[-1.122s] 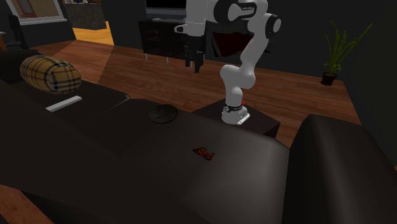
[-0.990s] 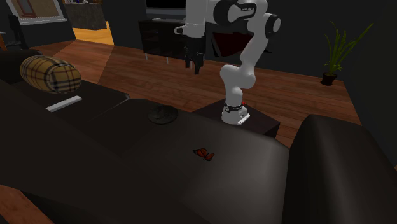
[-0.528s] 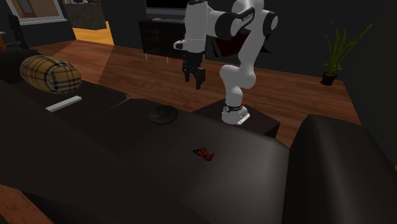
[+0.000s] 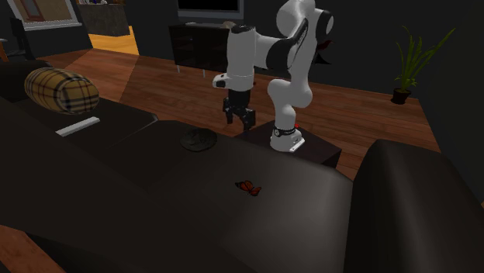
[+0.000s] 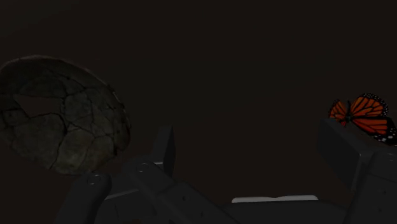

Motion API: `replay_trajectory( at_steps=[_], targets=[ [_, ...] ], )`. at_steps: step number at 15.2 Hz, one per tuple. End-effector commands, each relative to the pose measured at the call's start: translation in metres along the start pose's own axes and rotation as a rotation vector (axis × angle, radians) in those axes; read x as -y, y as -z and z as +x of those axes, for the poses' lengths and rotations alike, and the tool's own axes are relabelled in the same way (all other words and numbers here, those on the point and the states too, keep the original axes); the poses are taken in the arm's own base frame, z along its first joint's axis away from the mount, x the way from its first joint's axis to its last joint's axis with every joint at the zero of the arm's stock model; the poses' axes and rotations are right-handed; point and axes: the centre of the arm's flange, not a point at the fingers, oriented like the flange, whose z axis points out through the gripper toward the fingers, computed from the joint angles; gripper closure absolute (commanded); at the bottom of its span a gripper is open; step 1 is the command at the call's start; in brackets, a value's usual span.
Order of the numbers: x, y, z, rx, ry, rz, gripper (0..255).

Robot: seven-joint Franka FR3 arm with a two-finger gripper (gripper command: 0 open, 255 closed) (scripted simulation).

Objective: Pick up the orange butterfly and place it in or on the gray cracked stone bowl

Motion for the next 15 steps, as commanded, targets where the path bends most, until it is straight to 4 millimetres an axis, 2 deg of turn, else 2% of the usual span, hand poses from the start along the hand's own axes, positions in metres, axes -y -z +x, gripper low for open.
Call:
replay_trajectory(
  at_steps=[1, 14, 15],
  targets=[
    [0.018, -0.014, 0.01, 0.005, 0.025, 0.003, 0],
    [0.15, -0.109, 0.065, 0.039, 0.185, 0.017, 0],
    [0.155, -0.113, 0.067, 0.041, 0.191, 0.017, 0]
  ],
)
